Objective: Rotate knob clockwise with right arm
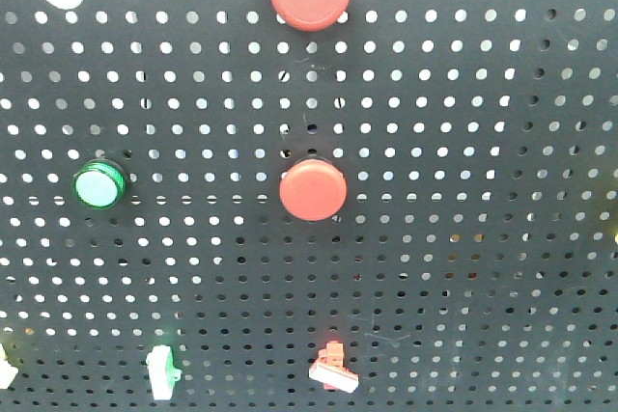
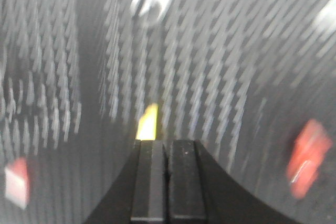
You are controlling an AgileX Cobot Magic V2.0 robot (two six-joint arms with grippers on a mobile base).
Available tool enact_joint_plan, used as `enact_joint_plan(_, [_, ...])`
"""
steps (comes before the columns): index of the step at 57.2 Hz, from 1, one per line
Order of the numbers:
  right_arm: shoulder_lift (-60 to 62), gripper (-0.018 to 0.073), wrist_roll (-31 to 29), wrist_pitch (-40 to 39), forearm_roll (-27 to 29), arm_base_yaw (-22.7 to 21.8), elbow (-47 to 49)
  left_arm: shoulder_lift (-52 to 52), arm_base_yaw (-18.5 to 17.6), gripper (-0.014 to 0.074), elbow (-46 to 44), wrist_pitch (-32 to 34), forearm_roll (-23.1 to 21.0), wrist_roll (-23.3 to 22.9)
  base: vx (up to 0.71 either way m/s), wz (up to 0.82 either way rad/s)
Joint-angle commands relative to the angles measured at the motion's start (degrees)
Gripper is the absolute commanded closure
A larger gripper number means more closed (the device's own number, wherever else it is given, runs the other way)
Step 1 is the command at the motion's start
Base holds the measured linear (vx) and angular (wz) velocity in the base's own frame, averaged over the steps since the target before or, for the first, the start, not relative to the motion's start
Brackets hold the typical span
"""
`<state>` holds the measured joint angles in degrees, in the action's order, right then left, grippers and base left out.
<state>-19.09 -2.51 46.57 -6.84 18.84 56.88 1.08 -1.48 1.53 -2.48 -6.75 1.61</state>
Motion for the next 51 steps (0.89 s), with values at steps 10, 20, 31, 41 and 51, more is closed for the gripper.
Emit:
enact_joint_plan(10, [1.04,0.0568,-1.26,-27.92,-8.36,-0.19,-15.40,-0.01,0.11,0.0603,0.75,4.71,-0.48,-0.34,0.00,0.00])
enact_joint_plan(20, [1.04,0.0568,-1.21,-30.94,-8.65,-0.19,-21.16,-0.01,0.11,0.0603,0.75,4.71,-0.48,-0.34,0.00,0.00])
enact_joint_plan(31, [1.04,0.0568,-1.21,-30.62,-8.59,-0.19,-25.15,-0.01,0.11,0.0603,0.75,4.71,-0.48,-0.34,0.00,0.00])
enact_joint_plan(41, [1.04,0.0568,-1.21,-30.27,-8.59,-0.19,-27.18,-0.01,0.11,0.0603,0.75,4.71,-0.48,-0.34,0.00,0.00])
enact_joint_plan(51, [3.53,0.0568,-1.13,-30.32,-4.65,-3.16,-31.62,-0.01,0.11,0.0603,0.75,4.71,-0.48,-0.34,0.00,0.00])
